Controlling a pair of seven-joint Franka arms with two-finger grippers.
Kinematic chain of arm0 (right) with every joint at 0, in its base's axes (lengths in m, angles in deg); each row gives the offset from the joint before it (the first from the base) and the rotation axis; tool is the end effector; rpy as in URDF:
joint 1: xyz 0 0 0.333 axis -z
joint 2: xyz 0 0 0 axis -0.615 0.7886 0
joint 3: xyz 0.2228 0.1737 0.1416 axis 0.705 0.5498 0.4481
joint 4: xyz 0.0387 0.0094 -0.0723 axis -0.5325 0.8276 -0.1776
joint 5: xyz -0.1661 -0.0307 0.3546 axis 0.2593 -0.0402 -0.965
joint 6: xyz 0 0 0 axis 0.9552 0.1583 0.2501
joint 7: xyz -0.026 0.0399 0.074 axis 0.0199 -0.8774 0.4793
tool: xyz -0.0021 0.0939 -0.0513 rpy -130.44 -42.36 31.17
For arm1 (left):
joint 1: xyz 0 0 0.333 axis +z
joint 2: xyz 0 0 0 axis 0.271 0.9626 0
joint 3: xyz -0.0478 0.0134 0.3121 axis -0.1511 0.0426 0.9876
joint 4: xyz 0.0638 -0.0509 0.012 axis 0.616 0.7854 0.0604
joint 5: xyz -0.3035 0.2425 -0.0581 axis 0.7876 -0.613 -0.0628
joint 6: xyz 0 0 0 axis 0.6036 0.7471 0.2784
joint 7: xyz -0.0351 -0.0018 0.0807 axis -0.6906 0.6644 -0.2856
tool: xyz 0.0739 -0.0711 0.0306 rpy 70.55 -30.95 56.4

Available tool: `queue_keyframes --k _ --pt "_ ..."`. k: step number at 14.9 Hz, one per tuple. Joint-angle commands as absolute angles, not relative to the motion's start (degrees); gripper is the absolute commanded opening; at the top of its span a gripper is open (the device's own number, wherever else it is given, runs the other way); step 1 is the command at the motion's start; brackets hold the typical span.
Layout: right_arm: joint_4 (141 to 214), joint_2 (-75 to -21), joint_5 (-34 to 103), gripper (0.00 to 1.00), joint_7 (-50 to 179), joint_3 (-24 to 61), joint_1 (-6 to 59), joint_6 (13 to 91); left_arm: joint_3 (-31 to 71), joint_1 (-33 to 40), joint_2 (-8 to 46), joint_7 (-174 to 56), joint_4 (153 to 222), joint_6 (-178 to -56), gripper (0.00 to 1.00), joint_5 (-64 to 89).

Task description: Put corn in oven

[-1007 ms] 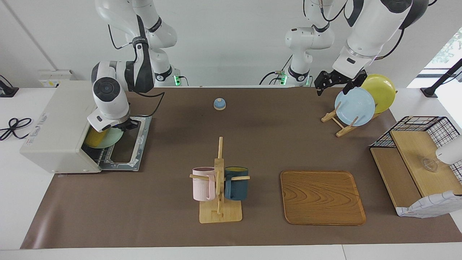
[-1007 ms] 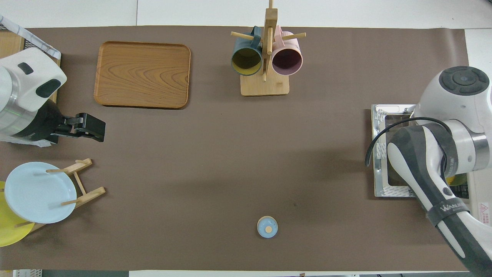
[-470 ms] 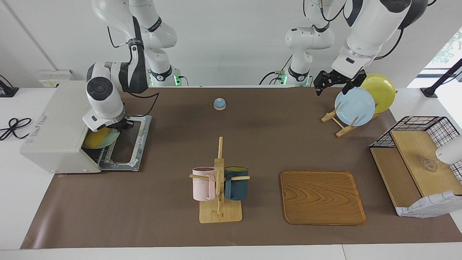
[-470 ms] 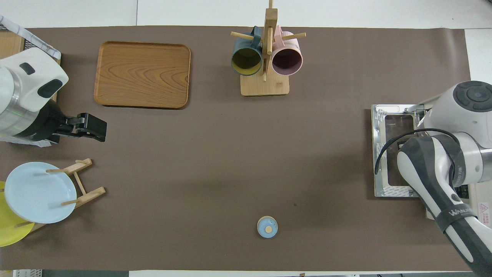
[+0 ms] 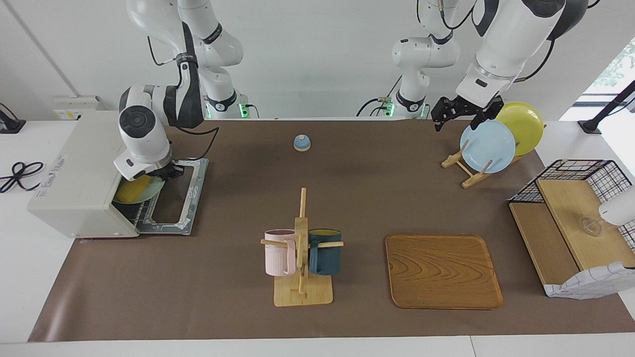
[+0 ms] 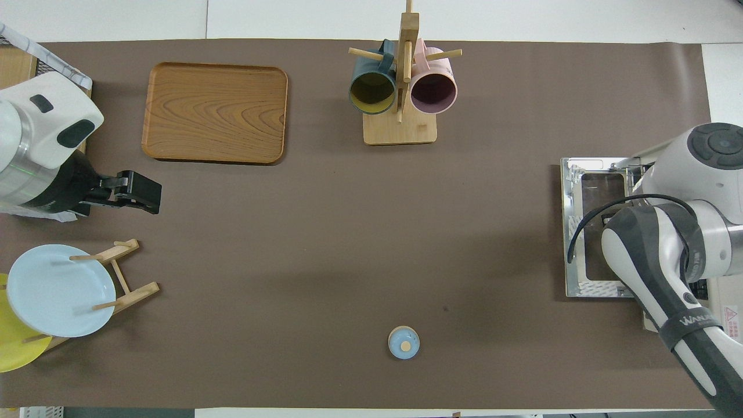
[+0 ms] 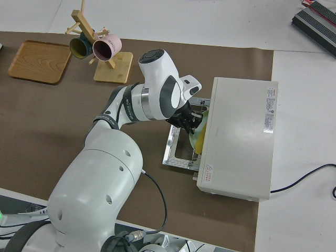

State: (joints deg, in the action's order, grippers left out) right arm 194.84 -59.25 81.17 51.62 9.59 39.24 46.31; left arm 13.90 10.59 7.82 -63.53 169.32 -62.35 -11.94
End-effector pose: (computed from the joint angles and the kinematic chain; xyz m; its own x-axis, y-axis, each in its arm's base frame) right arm 0.5282 -0.0478 0.3690 0.9741 -0.0336 -0.2235 0.0240 -0.9679 0.2501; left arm 0.5188 -0.1308 0.6162 0.9919 -0.0513 -0.1162 -0.0530 -0.9985 -0.0116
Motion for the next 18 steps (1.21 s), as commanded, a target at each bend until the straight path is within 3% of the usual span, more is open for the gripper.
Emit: queue_keyframes --k 1,2,5,6,8,13,18 --pt "193.5 -59.9 81.3 0.36 53.7 10.4 40.1 45.9 13.2 11.6 6.4 -63.7 170.9 -63.4 1.0 -11.0" --pt "192.3 -60.0 81.2 0.43 53.9 10.5 40.1 45.1 13.3 11.6 6.4 -63.6 170.9 -63.6 1.0 -10.5" --pt "189.4 -59.3 79.5 0.45 53.9 10.6 37.9 42.6 13.4 11.7 6.4 -63.7 170.9 -63.6 1.0 -10.4" --pt "188.8 -59.2 78.1 0.39 53.6 10.6 37.1 42.7 13.4 11.7 6.4 -63.7 170.9 -63.6 1.0 -10.4" --pt "188.8 -58.8 77.1 0.0 52.8 10.6 35.3 45.2 13.5 11.7 6.4 -63.7 170.9 -63.6 1.0 -10.4" --pt "191.6 -57.1 77.1 0.0 44.1 10.6 30.6 52.2 13.6 11.7 6.4 -63.9 171.0 -63.7 1.0 -10.4" --pt "191.4 -50.0 77.1 0.0 33.1 10.5 25.8 58.1 13.7 11.8 6.2 -63.9 171.1 -63.7 1.0 -10.5"
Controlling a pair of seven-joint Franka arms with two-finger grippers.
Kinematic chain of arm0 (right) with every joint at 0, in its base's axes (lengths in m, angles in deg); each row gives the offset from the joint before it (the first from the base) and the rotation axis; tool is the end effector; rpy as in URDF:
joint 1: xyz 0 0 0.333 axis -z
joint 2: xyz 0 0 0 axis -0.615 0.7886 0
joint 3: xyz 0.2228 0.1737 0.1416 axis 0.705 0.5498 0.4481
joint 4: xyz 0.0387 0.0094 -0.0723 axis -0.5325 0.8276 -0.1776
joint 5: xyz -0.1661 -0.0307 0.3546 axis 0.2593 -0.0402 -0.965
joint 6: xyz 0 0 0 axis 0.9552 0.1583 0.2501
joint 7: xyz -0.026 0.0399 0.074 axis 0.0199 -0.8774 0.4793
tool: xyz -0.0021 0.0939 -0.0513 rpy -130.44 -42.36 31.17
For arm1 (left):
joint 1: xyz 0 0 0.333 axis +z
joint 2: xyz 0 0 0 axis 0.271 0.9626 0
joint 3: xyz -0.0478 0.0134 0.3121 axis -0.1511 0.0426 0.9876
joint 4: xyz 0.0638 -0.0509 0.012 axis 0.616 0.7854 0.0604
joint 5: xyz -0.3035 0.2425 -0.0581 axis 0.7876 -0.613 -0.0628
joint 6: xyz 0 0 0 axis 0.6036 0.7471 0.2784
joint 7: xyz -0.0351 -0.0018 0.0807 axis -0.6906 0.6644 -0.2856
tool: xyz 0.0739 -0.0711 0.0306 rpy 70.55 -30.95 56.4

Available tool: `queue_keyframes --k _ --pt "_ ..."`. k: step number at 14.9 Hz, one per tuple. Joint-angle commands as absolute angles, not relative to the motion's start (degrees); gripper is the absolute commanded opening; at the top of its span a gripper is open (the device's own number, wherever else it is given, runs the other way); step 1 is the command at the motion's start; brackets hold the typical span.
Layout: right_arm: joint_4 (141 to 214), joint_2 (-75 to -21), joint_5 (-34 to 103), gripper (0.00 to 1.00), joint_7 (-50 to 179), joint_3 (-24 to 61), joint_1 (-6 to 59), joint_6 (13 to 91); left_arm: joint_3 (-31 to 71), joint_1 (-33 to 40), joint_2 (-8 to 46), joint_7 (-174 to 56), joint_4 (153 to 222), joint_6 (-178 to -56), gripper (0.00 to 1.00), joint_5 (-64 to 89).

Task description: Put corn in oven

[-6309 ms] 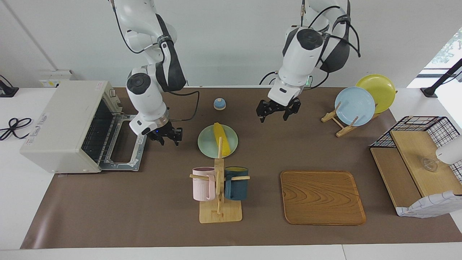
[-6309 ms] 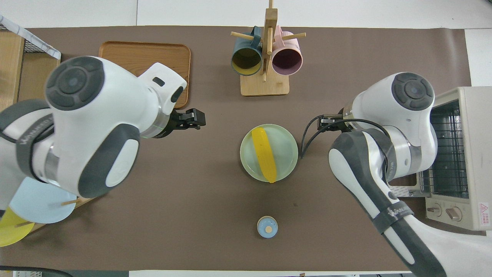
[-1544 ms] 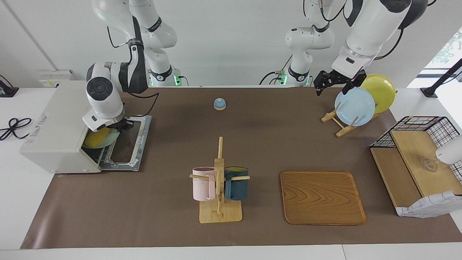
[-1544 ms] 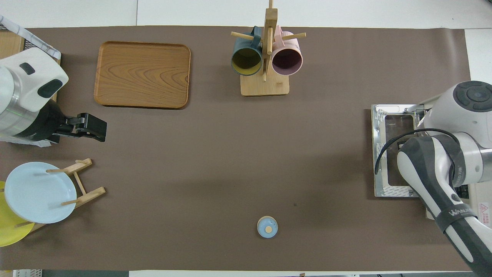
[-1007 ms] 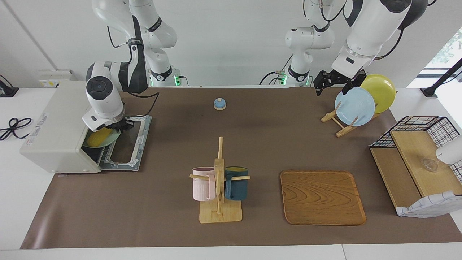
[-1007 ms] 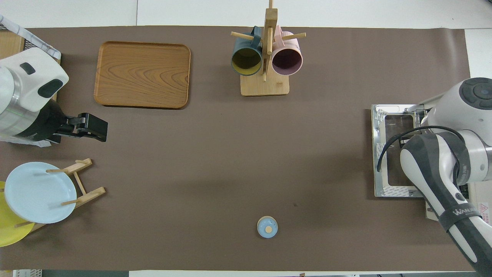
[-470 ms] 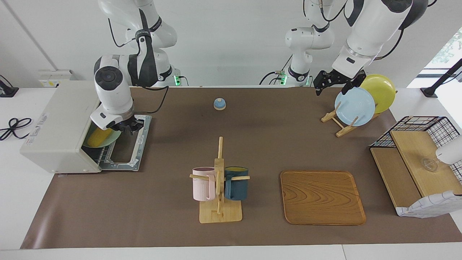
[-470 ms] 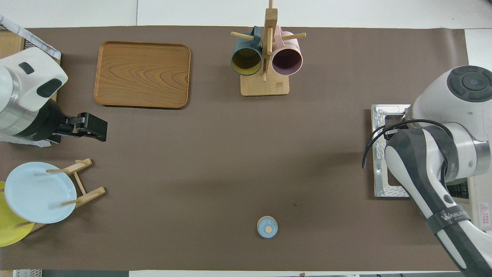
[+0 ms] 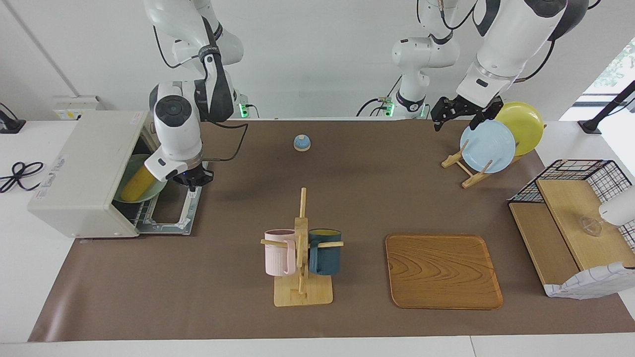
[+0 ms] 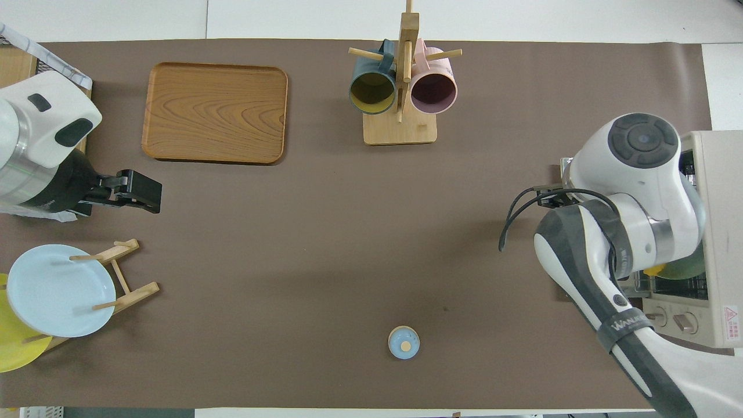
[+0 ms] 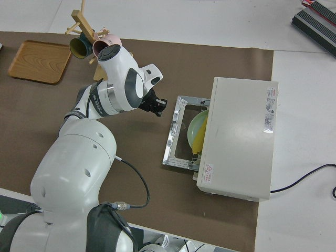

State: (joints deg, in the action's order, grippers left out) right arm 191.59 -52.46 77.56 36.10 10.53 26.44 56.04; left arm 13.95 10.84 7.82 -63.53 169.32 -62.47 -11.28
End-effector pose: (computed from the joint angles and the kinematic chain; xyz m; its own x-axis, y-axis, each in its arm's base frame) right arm 0.5602 0.0946 0.3383 0.9964 -0.0517 -0.0668 -0.0366 -0.9772 0.2094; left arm 0.5194 -0.1294 0.6164 0.9921 -0.0474 -0.1163 -0.0477 -0.9989 0.0001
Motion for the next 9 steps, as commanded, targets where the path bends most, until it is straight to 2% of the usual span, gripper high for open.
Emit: queue_keyframes --k 1,9 --pt "191.6 -49.8 77.1 0.0 32.9 10.6 25.6 58.2 13.6 12.1 6.2 -63.8 171.0 -63.7 1.0 -10.5" --pt "195.2 -49.8 78.6 0.0 33.0 10.3 27.1 58.3 13.8 12.6 6.1 -63.9 171.1 -63.3 1.0 -10.5"
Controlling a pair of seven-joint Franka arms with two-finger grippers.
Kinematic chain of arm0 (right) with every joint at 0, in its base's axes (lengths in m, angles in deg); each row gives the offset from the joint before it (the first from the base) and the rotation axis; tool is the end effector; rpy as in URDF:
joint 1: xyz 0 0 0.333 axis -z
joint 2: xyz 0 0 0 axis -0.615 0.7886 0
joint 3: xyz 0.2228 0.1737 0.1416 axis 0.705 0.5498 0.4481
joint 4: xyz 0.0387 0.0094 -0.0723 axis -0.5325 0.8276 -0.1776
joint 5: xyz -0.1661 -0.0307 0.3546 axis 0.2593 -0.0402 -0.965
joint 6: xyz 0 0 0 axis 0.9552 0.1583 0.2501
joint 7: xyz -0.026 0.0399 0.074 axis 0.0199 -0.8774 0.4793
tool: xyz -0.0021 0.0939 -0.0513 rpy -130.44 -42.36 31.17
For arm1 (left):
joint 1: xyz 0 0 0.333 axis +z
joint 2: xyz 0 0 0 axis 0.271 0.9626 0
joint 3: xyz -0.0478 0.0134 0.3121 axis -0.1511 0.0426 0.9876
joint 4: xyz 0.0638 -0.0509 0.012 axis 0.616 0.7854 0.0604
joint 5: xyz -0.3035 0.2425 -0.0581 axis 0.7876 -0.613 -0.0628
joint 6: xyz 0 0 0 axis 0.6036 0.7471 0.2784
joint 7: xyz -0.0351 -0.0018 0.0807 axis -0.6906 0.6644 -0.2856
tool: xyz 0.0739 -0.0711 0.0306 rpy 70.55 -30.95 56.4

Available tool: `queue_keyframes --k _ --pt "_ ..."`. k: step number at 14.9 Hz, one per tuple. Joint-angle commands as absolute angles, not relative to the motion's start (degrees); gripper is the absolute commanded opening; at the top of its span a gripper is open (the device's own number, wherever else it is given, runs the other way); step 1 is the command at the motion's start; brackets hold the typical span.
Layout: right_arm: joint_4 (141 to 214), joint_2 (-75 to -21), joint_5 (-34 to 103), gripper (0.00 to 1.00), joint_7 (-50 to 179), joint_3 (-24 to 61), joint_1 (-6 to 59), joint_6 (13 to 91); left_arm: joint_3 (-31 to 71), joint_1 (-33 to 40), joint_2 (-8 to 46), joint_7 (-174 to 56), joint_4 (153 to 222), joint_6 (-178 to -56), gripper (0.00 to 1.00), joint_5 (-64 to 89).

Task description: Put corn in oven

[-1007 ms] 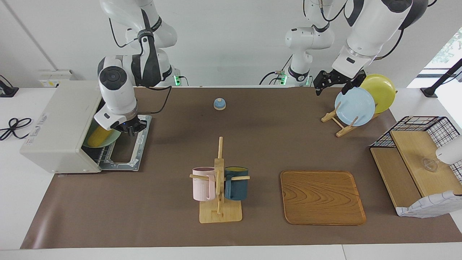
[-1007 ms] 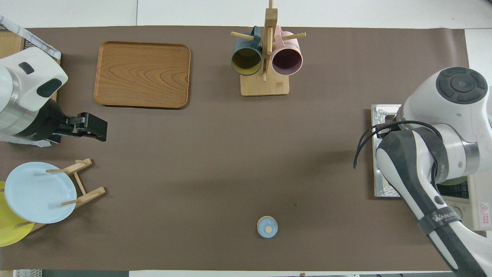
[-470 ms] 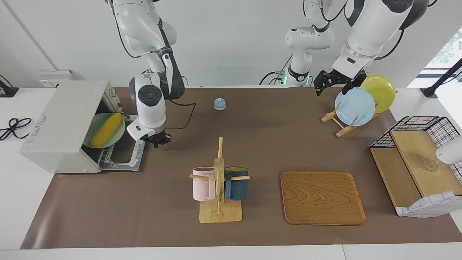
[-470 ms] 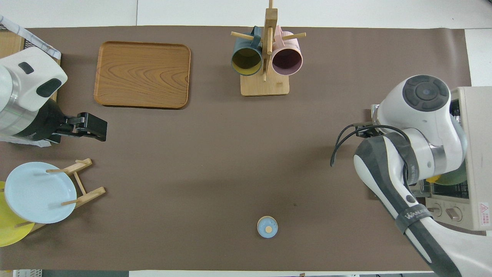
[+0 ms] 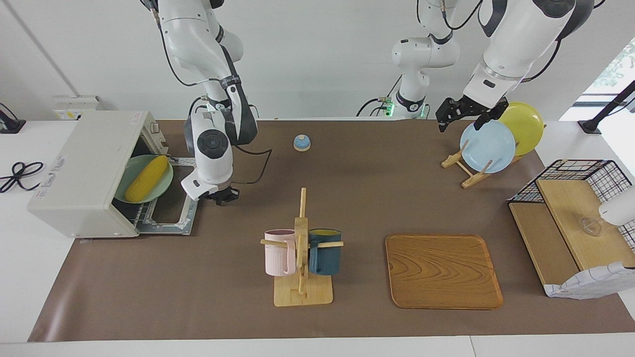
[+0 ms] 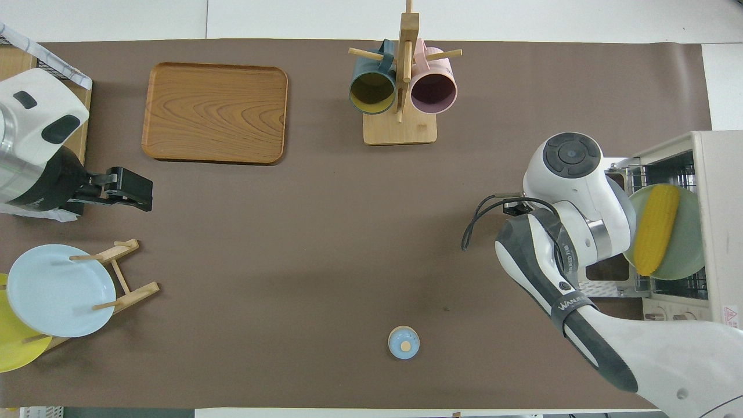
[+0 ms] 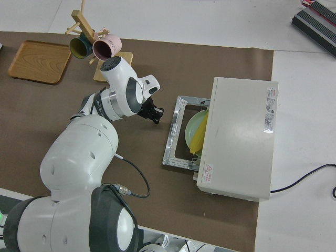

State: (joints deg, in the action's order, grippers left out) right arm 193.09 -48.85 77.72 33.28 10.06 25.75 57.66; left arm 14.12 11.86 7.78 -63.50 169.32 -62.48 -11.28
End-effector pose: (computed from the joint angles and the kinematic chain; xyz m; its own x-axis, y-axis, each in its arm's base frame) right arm 0.5540 0.0964 0.2938 0.9892 -0.0903 -0.1150 -0.0620 -0.9714 0.2291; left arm 0.5218 -0.1186 0.6168 0.9930 -0.0263 -0.1155 -0.0264 -0.9997 0.0002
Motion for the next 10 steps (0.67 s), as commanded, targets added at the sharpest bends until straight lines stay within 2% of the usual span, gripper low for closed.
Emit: queue_keyframes --k 1,10 --pt "195.3 -49.8 79.1 0.0 33.1 10.4 27.8 58.3 13.8 12.6 6.1 -63.9 171.1 -63.3 1.0 -10.5" --pt "196.7 -50.5 88.5 0.0 33.3 10.2 29.0 54.2 13.8 12.6 6.1 -63.9 171.1 -63.4 1.0 -10.5"
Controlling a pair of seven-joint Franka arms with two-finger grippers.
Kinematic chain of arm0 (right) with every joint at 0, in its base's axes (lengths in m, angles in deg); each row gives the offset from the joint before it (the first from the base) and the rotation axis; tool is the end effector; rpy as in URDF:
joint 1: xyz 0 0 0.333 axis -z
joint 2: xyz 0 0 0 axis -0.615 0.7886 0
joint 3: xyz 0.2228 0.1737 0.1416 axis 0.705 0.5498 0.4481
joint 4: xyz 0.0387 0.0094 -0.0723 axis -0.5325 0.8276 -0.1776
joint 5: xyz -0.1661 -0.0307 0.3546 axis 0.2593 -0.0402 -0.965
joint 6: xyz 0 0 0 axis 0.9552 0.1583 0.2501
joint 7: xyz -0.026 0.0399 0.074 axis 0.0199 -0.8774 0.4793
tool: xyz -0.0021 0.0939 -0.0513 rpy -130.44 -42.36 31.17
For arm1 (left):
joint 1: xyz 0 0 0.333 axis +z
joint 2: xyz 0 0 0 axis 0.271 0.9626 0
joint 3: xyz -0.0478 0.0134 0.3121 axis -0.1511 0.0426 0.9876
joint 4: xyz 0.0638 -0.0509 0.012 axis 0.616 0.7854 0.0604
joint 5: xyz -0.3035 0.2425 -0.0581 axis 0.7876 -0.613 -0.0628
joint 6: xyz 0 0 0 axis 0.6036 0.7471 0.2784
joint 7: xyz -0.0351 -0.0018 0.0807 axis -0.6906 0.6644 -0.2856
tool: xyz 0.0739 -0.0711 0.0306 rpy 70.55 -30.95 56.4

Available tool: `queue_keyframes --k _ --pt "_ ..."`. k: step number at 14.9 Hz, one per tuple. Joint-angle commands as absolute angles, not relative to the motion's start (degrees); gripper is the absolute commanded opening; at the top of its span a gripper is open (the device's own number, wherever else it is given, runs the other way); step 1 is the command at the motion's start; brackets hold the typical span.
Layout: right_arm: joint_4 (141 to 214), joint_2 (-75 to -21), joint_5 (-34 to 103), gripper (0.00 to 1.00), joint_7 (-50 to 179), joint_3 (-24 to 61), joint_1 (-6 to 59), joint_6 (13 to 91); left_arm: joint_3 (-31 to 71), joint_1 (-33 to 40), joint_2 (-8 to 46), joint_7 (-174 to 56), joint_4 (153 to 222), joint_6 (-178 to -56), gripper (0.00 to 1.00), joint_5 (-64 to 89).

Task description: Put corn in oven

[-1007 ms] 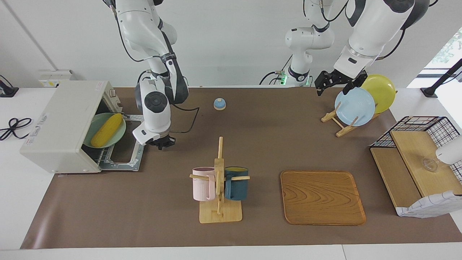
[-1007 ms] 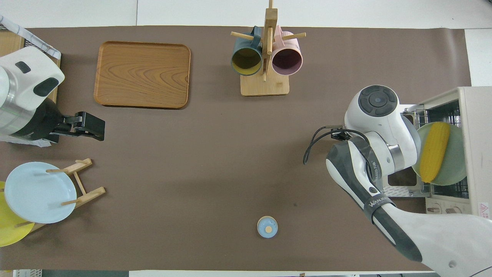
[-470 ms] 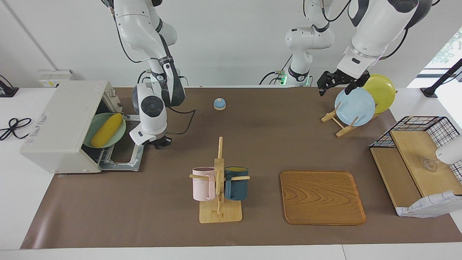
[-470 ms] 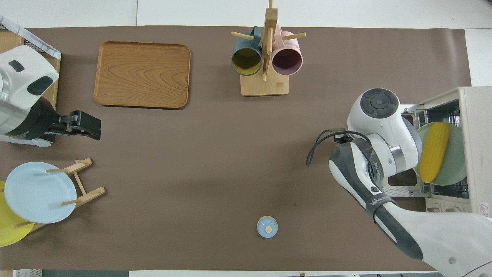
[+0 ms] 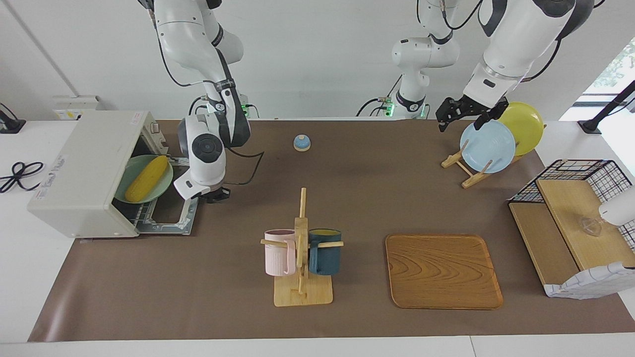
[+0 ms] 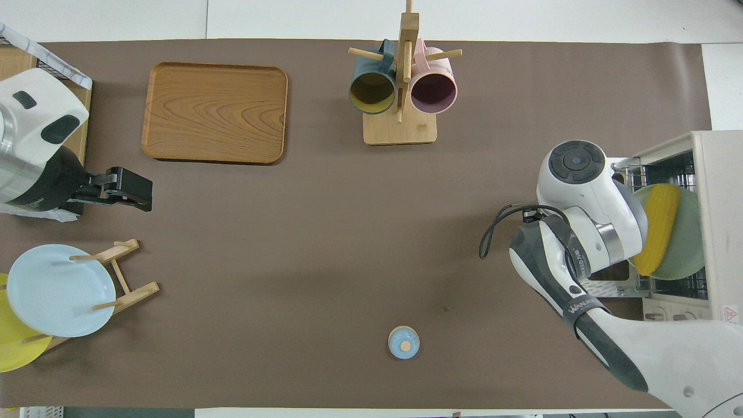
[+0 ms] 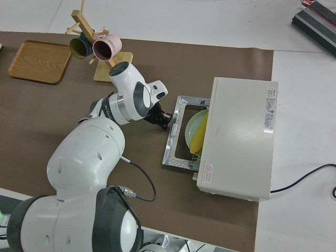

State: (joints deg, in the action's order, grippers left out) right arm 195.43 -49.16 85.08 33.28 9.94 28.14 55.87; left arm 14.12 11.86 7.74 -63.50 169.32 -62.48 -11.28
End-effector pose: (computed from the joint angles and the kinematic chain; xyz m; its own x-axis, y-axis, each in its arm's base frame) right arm 0.5430 0.0631 0.2800 0.9858 -0.0659 -0.1546 -0.0105 -0.9424 0.3343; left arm 0.5216 -0.1186 0.6172 0.9930 -0.0263 -0.1148 -0.0264 -0.9997 0.0002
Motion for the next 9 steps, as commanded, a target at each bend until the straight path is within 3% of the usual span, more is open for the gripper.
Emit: queue_keyframes --k 1,6,9 --pt "196.5 -50.5 89.1 0.0 33.6 10.3 29.2 53.7 13.8 12.6 6.1 -63.9 171.1 -63.3 1.0 -10.5" --pt "190.4 -50.6 89.4 0.0 42.0 10.1 30.8 46.3 13.8 12.6 6.0 -63.9 171.1 -63.3 1.0 -10.5" --pt "187.7 -54.7 88.9 0.0 49.4 10.1 33.7 41.0 13.8 12.6 6.1 -63.8 171.1 -63.3 1.0 -10.5"
